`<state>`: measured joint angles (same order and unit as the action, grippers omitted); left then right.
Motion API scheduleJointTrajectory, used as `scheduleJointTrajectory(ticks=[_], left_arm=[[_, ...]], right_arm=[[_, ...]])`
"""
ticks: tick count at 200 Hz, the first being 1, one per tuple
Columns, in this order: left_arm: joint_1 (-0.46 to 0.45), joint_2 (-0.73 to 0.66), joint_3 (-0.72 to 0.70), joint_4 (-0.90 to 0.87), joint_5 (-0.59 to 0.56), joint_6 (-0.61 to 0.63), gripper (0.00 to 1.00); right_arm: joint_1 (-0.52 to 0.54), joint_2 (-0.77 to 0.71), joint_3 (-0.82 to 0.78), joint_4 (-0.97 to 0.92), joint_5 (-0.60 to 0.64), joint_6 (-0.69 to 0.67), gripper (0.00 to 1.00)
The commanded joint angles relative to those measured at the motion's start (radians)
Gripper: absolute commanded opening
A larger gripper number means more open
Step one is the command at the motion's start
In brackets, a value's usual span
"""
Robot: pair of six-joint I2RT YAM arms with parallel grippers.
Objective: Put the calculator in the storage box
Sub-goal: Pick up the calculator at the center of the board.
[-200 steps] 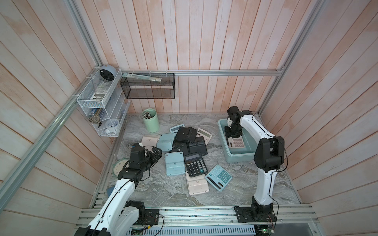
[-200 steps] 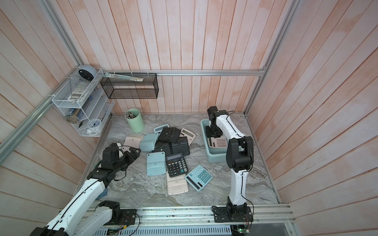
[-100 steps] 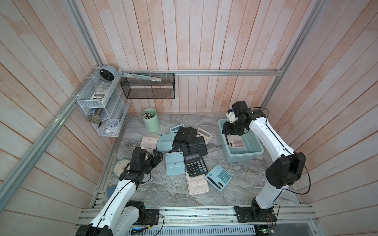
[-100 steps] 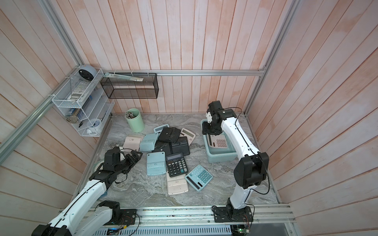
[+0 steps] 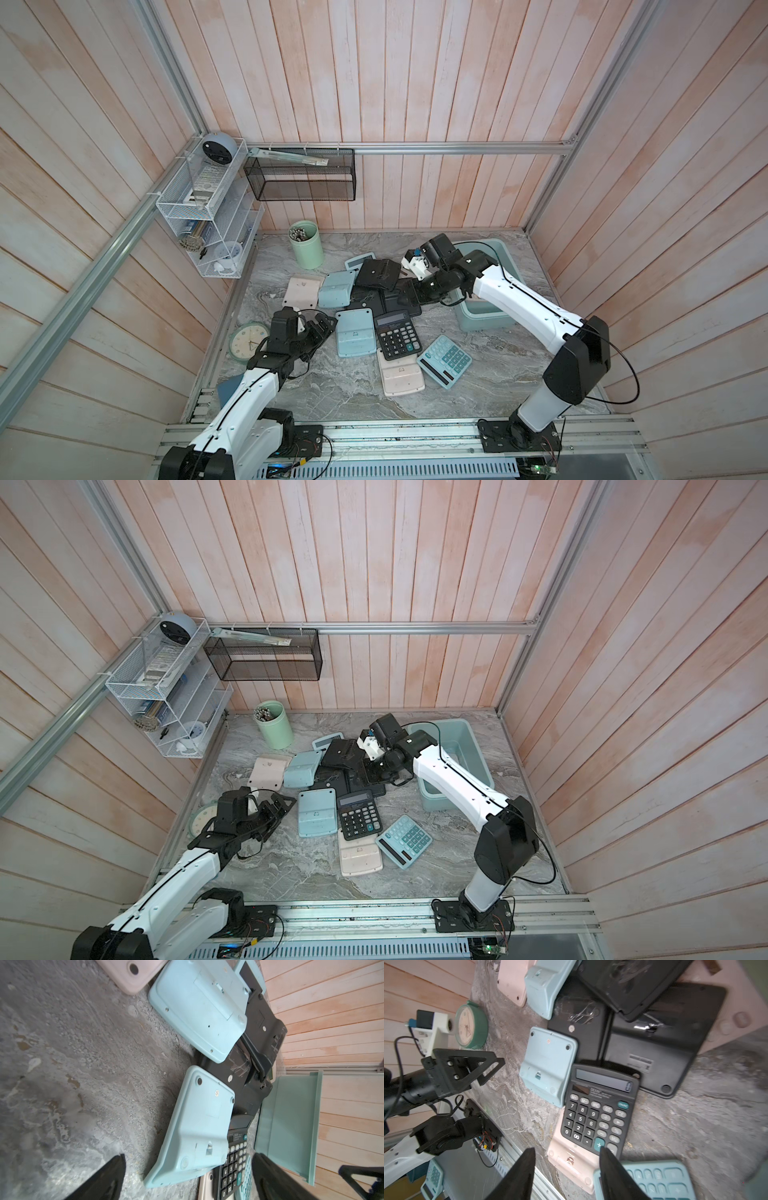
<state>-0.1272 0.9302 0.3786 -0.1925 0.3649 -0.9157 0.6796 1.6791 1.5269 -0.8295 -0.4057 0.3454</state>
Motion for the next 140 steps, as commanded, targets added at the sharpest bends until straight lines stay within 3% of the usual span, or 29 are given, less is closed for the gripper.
scheduleJointTrajectory(ticks=[1, 64, 140], left_arm=[[0.005, -0.025, -0.030, 0.040, 0.045, -0.014, 1.00], [0.006, 0.053, -0.091, 0.242, 0.161, -0.093, 0.98], [0.006, 0.157, -0.127, 0.403, 0.202, -0.138, 0.91]], right_arm=[[0.035, 0.057, -0.032, 0.118, -0.073, 0.064, 0.56], [0.113, 0.214, -0.035, 0.245, -0.120, 0.134, 0.56], [0.125, 0.310, -0.079, 0.345, -0.127, 0.208, 0.56]])
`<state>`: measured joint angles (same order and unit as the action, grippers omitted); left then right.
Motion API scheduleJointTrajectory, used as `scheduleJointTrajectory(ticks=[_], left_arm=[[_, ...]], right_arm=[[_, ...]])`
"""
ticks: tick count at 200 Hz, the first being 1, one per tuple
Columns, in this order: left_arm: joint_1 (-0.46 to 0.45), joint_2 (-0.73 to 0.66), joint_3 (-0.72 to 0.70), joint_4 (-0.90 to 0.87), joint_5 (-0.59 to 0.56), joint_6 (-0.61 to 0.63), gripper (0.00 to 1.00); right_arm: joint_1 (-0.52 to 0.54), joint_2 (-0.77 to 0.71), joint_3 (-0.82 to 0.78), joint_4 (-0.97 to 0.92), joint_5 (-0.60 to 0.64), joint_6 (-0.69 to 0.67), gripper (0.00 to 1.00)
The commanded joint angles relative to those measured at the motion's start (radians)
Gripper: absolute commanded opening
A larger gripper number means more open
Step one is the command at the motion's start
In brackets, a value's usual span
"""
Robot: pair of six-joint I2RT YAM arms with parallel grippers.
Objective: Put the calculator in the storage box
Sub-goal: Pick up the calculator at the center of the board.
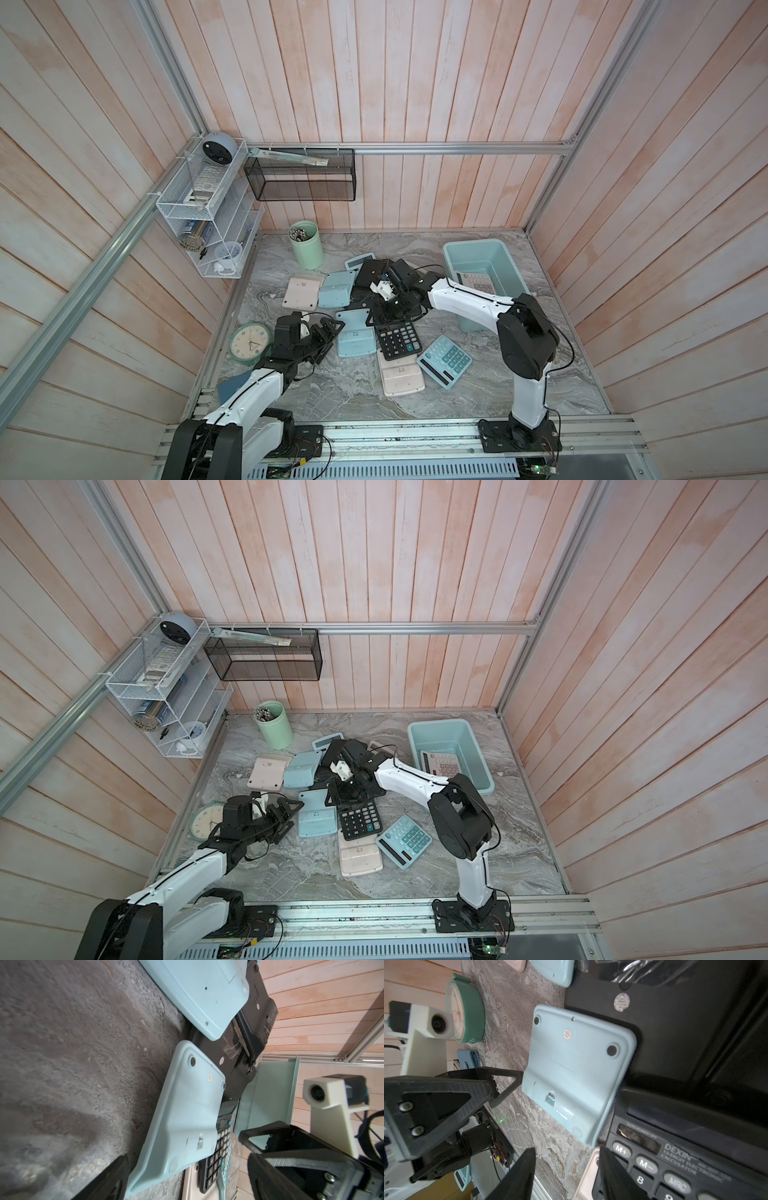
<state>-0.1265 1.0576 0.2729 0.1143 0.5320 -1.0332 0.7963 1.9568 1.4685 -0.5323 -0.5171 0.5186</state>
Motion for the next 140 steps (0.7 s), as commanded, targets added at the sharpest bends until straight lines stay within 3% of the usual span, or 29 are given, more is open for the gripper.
scheduleJointTrajectory(ticks=[1, 32, 85, 140], left_arm=[[0.005, 0.031, -0.021, 0.099, 0.035, -0.020, 0.91], [0.005, 0.077, -0.034, 0.152, 0.043, -0.032, 0.86], [0.005, 0.123, -0.040, 0.203, 0.040, -0.039, 0.62], [0.004, 0.175, -0.045, 0.251, 0.042, -0.044, 0.47]], right_arm=[[0.009, 0.033, -0.021, 0.049, -0.015, 0.036, 0.56], [0.019, 0.063, -0.031, 0.085, -0.028, 0.057, 0.56], [0.025, 0.098, -0.049, 0.158, -0.065, 0.100, 0.56], [0.026, 0.088, -0.109, 0.329, -0.153, 0.196, 0.56]])
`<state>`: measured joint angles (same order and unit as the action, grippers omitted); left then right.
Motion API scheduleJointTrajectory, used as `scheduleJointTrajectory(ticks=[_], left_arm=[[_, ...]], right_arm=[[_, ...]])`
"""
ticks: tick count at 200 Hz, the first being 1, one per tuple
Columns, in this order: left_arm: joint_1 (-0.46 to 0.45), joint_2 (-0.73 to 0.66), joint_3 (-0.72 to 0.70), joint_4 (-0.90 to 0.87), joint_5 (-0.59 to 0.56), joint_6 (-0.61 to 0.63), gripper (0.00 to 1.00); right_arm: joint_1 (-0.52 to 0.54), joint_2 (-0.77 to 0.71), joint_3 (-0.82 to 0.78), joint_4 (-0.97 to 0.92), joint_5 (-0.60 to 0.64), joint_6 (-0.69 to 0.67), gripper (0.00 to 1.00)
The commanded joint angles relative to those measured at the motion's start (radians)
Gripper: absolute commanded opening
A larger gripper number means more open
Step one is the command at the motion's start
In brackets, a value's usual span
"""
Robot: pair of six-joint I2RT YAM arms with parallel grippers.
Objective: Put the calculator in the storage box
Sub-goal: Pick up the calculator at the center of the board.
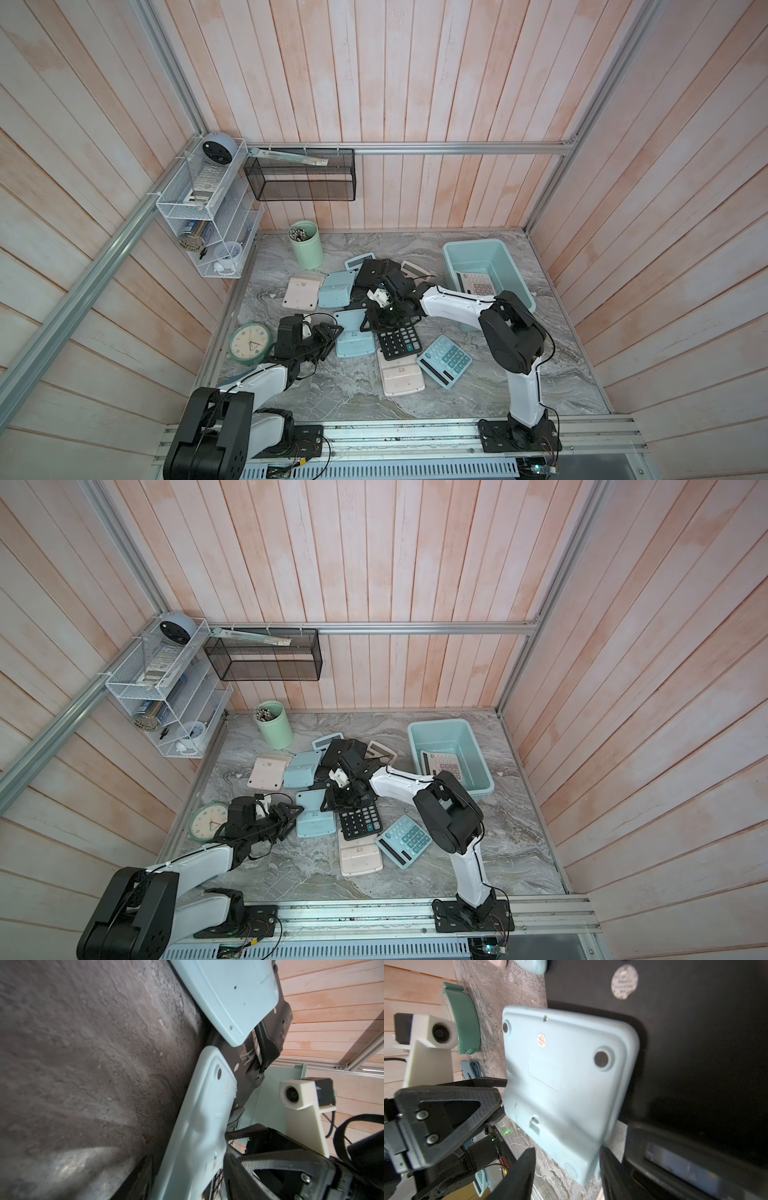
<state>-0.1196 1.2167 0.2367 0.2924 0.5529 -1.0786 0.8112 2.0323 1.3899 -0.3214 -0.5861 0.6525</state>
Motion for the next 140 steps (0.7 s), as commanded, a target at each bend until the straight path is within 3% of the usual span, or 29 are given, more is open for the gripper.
scheduleJointTrajectory(ticks=[1, 62, 95, 140], left_arm=[[-0.003, 0.016, -0.009, 0.074, 0.022, 0.002, 0.47], [0.000, 0.009, -0.008, 0.083, 0.025, 0.002, 0.38], [0.007, -0.039, -0.001, 0.065, 0.036, -0.010, 0.29], [0.008, -0.161, 0.036, -0.087, 0.026, 0.016, 0.16]], right_arm=[[0.010, 0.012, -0.032, 0.122, -0.085, 0.065, 0.56], [0.011, -0.009, -0.103, 0.318, -0.166, 0.184, 0.53], [0.009, -0.017, -0.097, 0.254, -0.124, 0.153, 0.52], [0.008, -0.039, -0.104, 0.238, -0.106, 0.149, 0.52]])
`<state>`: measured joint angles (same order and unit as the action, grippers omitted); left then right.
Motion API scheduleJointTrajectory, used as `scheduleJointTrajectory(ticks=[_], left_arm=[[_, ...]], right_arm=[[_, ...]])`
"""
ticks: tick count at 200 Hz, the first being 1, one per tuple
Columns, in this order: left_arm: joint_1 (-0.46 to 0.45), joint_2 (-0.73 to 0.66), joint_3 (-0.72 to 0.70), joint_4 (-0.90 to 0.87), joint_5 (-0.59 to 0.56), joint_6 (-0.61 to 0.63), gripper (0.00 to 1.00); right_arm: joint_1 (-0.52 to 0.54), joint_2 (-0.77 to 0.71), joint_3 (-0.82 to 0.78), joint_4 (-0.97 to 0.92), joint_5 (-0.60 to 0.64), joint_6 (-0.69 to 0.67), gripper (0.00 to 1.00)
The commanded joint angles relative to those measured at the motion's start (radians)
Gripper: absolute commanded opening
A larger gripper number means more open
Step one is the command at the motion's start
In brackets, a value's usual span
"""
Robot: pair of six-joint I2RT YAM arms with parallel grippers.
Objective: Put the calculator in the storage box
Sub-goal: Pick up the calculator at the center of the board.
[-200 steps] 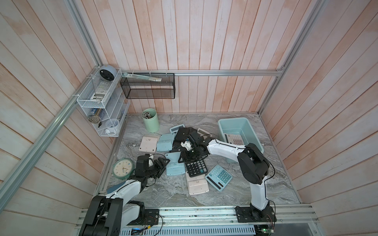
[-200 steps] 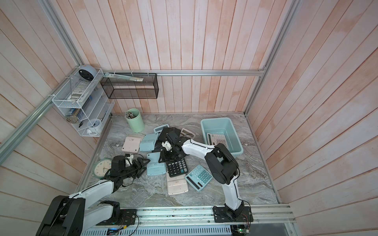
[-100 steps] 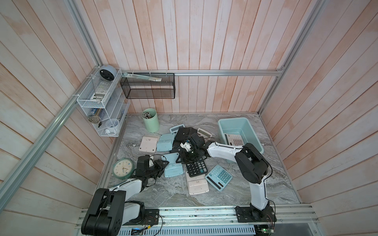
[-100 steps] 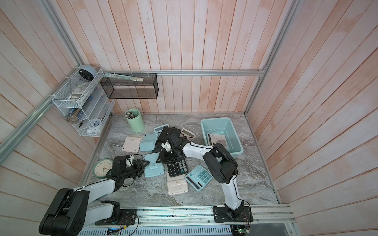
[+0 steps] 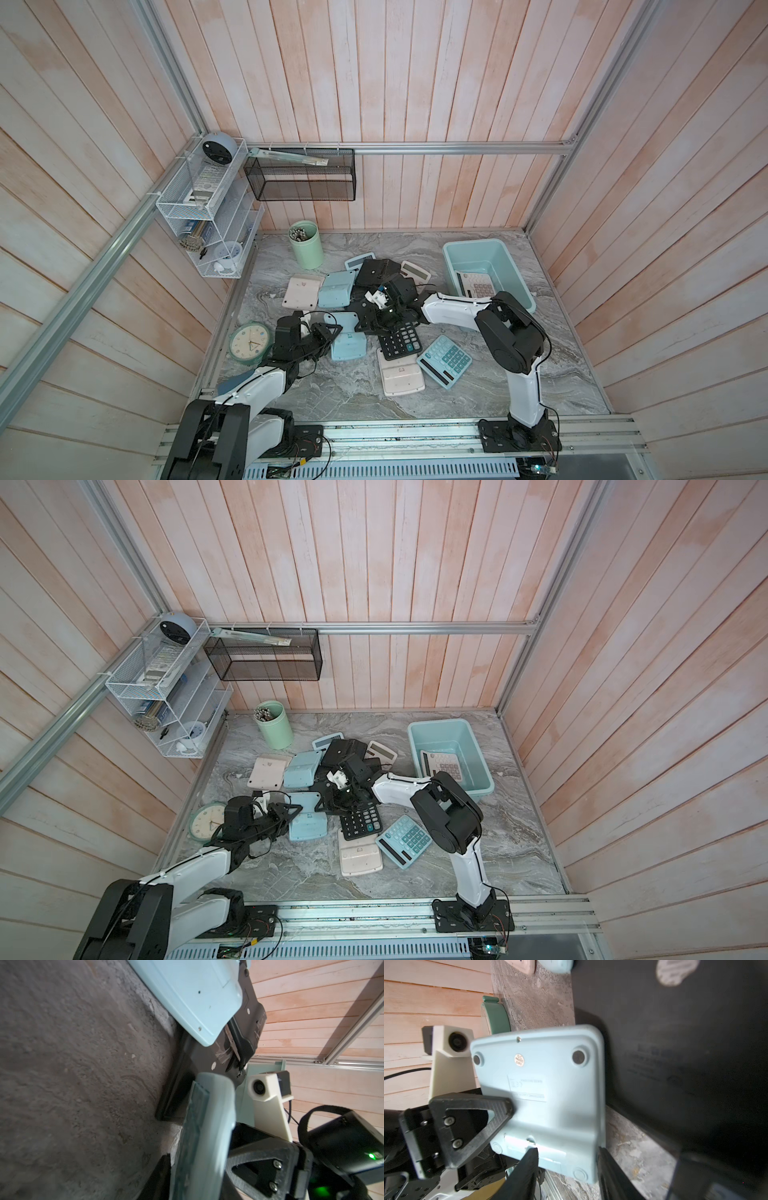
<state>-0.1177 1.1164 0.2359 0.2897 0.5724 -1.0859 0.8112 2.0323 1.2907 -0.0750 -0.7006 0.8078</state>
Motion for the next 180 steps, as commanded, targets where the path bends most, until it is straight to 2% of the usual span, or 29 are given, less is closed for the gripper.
scheduleJointTrajectory(ticks=[1, 36, 97, 145, 168, 180], left_arm=[[0.006, -0.064, 0.038, -0.088, 0.005, 0.024, 0.15], [0.007, -0.150, 0.085, -0.239, -0.031, 0.082, 0.05], [-0.001, -0.272, 0.204, -0.486, -0.117, 0.212, 0.04], [-0.074, -0.365, 0.316, -0.623, -0.294, 0.330, 0.01], [-0.153, -0.403, 0.370, -0.667, -0.428, 0.398, 0.01], [-0.202, -0.412, 0.393, -0.679, -0.504, 0.436, 0.00]], right_arm=[[0.008, -0.040, -0.005, -0.011, 0.010, -0.007, 0.52], [0.004, -0.096, 0.000, -0.073, 0.041, -0.026, 0.52], [-0.012, -0.212, 0.024, -0.209, 0.089, -0.063, 0.56], [-0.048, -0.301, 0.048, -0.261, 0.091, -0.032, 0.64], [-0.083, -0.349, 0.057, -0.274, 0.078, -0.016, 0.74], [-0.103, -0.372, 0.062, -0.285, 0.072, -0.008, 0.76]])
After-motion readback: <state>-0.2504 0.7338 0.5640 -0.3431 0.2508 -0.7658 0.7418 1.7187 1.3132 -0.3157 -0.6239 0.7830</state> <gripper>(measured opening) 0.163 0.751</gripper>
